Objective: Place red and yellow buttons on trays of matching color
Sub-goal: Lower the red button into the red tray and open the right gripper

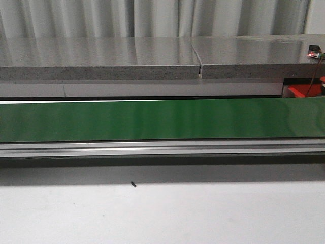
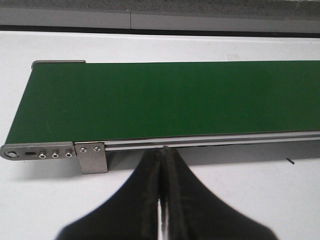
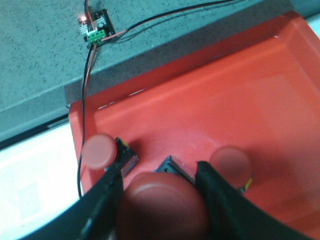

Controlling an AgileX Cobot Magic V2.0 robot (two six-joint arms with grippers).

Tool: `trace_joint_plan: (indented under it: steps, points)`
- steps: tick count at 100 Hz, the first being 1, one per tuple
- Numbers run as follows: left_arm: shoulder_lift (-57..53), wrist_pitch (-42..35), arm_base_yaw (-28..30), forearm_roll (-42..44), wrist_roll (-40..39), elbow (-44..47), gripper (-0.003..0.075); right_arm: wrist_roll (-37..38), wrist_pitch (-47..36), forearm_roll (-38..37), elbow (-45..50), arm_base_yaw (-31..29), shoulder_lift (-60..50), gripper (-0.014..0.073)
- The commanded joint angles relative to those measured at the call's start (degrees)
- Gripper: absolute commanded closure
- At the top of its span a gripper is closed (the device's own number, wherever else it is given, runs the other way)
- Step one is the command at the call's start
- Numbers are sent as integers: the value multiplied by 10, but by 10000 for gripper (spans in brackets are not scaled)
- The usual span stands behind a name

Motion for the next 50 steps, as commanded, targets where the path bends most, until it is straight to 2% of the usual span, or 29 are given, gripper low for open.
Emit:
trace_joint_plan:
  steps: [1,26,50]
  points:
    - [4,-44,0,-8,0,-15,741,-1,-14,13,-58,-2,9,452]
    - [4,-44,0,-8,0,-15,741,-1,-23,30,-129,3,101,452]
    - [4,-44,0,-8,0,-15,741,-2,-70,30,-140,21,150,452]
